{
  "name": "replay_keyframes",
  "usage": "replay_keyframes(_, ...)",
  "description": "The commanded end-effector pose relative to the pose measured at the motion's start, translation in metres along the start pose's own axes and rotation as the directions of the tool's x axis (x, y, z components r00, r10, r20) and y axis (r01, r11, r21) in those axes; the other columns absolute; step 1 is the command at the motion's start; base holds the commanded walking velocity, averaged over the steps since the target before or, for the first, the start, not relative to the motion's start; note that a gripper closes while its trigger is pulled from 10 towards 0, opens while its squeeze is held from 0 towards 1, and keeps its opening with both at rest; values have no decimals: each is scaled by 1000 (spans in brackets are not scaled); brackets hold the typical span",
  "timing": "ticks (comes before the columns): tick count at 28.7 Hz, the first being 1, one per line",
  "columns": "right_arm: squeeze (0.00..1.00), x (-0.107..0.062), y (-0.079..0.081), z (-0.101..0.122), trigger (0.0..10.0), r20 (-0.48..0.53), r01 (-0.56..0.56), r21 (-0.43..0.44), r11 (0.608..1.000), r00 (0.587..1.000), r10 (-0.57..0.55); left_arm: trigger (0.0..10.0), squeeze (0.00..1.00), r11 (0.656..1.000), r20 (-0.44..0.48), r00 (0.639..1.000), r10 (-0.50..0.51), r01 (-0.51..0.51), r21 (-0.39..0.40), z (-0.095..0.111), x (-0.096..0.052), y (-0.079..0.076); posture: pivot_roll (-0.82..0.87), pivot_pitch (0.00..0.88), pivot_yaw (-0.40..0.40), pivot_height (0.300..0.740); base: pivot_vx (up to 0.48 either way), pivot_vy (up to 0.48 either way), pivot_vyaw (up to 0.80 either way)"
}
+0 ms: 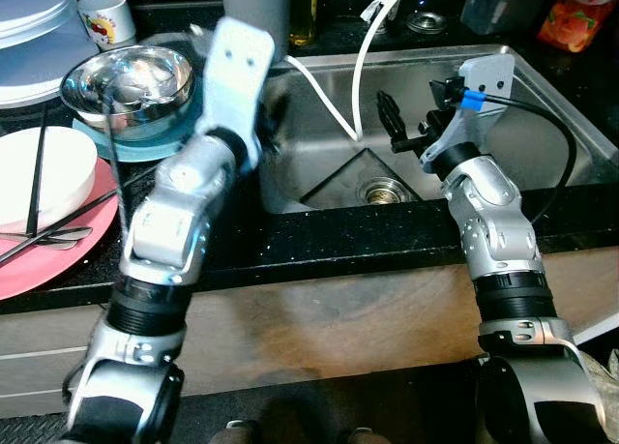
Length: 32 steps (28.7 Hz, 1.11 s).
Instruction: Kitchen organization
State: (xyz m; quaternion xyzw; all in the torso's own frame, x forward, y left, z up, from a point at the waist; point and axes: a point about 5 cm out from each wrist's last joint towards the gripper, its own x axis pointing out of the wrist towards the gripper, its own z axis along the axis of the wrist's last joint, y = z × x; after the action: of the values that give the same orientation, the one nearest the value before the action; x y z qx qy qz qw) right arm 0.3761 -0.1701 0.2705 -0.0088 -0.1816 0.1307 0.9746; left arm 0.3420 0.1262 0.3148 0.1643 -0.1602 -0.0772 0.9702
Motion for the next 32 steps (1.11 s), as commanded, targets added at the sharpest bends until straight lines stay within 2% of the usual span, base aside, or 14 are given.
replay_keyframes(1,0,0,2,5,10000,31,-3,17,1000,1000,2,10000,1000,996,-56,998,28,-23,86,-10,1,5,17,169,15,740,0,0,0)
replay_keyframes(3,0,0,3,5,10000,32,-4,20,1000,999,3,10000,1000,992,-62,998,20,-12,128,-11,1,6,16,171,15,740,0,0,0)
replay_keyframes(5,0,0,3,5,10000,31,-5,25,1000,999,4,10000,1000,968,-68,997,32,-14,251,-13,2,8,15,174,16,740,0,0,0)
replay_keyframes(7,0,0,3,5,10000,30,-4,33,999,1000,3,10000,1000,918,-70,996,50,-18,397,-16,3,12,12,178,14,740,0,0,0)
replay_keyframes(8,0,0,3,5,10000,29,-4,34,999,1000,3,10000,718,903,-76,995,57,-19,430,-18,3,14,12,178,14,740,0,0,0)
replay_keyframes(9,0,-1,2,5,10000,29,-4,35,999,1000,3,10000,0,885,-75,995,68,-25,465,-19,3,16,13,180,14,740,0,0,0)
replay_keyframes(18,0,0,2,6,10000,28,-5,39,999,1000,4,10000,0,868,-75,997,21,19,496,-24,11,14,6,188,11,740,0,0,0)
replay_keyframes(20,0,1,3,6,10000,28,-6,40,999,1000,5,10000,0,856,-75,997,2,37,516,-25,14,13,3,191,12,740,0,0,0)
replay_keyframes(28,0,1,2,6,10000,25,-5,39,999,1000,4,10000,0,849,-115,993,30,35,527,-30,18,20,1,193,13,740,0,0,0)
replay_keyframes(29,0,0,2,6,10000,25,-5,39,999,1000,4,7176,0,851,-119,992,35,32,524,-30,18,21,1,194,12,740,0,0,0)
replay_keyframes(30,0,0,2,6,10000,24,-5,39,999,1000,4,3333,0,852,-119,992,38,30,523,-31,18,22,2,194,12,740,0,0,0)
replay_keyframes(31,0,0,2,6,10000,24,-5,39,999,1000,4,3333,0,852,-119,992,41,28,523,-31,18,22,1,195,11,740,0,0,0)
replay_keyframes(32,0,1,2,6,10000,23,-6,39,999,1000,5,2549,0,852,-118,992,41,27,524,-31,18,23,1,195,11,740,0,0,0)
